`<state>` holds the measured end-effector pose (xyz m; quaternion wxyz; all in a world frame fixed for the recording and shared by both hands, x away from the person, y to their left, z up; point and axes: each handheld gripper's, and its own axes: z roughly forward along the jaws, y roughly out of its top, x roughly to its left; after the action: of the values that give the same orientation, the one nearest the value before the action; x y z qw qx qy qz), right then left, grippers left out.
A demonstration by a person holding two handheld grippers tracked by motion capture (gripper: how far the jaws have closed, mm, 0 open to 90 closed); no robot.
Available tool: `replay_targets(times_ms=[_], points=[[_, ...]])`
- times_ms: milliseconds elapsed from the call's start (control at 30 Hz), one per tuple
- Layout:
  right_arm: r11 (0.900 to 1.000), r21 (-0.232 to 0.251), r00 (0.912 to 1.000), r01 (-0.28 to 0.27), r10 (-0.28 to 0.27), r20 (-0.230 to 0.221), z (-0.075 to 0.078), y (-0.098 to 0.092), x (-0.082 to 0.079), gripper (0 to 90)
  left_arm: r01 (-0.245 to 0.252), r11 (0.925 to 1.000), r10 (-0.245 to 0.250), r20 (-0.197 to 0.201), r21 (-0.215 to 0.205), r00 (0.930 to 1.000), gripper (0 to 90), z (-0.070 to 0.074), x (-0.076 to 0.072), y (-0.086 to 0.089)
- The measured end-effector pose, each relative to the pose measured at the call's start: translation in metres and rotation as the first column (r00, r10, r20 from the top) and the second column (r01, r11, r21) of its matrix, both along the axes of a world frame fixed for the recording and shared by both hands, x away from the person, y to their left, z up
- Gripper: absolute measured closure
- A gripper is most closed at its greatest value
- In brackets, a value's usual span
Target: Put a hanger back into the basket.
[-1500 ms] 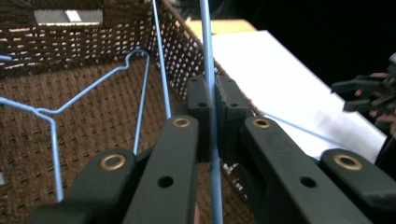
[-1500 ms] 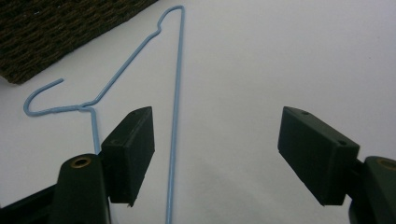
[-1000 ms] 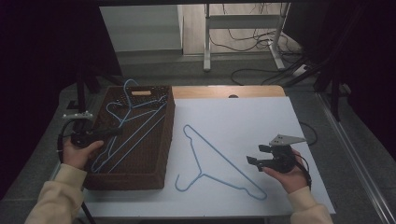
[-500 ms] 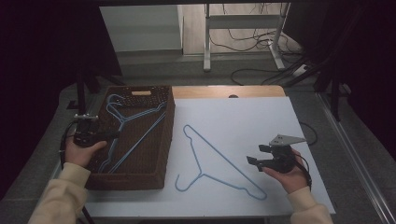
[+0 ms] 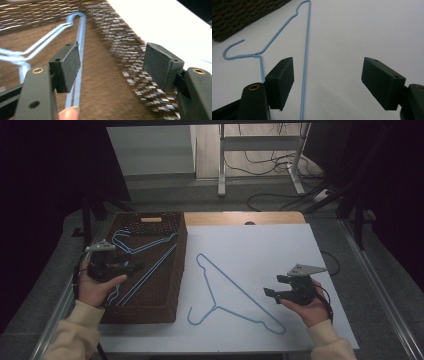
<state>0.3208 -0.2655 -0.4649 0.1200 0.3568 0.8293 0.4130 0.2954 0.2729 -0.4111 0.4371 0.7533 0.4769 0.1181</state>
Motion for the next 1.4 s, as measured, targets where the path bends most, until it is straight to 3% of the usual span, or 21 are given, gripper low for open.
replay_targets(times_ms=[267,500,633,867,1133,1300,1400], points=[[1.000,0.001,1.0000,0.000,0.000,-0.003,0.001,0.001,0.001,24.0,0.102,0.9944,-0.101,0.037,-0.030,0.9943,26.7,0.000,-0.018,-0.032],[1.000,-0.011,0.9997,-0.015,0.014,-0.019,0.001,0.007,-0.001,18.7,0.129,0.9916,-0.128,0.036,-0.014,0.9911,26.1,-0.006,-0.026,-0.044],[1.000,0.006,0.9996,-0.004,0.004,-0.028,0.004,0.006,-0.001,16.6,0.134,0.9909,-0.133,0.041,-0.015,0.9903,25.9,-0.006,-0.027,-0.046],[1.000,-0.014,0.9989,-0.005,0.005,-0.046,0.009,0.003,-0.002,18.0,0.146,0.9892,-0.146,0.036,-0.012,0.9887,25.7,-0.008,-0.028,-0.048],[0.994,-0.105,0.9965,-0.034,0.026,-0.079,0.010,0.008,-0.002,43.7,0.155,0.9878,-0.155,0.023,-0.009,0.9876,25.4,-0.012,-0.026,-0.050],[0.984,-0.142,0.9922,-0.103,0.092,-0.085,0.005,0.034,0.008,63.4,0.156,0.9877,-0.155,0.027,-0.012,0.9875,25.4,-0.010,-0.026,-0.049],[0.973,-0.173,0.9847,-0.154,0.136,-0.108,0.003,0.057,0.017,74.8,0.155,0.9878,-0.155,0.027,-0.013,0.9875,25.5,-0.009,-0.026,-0.049]])
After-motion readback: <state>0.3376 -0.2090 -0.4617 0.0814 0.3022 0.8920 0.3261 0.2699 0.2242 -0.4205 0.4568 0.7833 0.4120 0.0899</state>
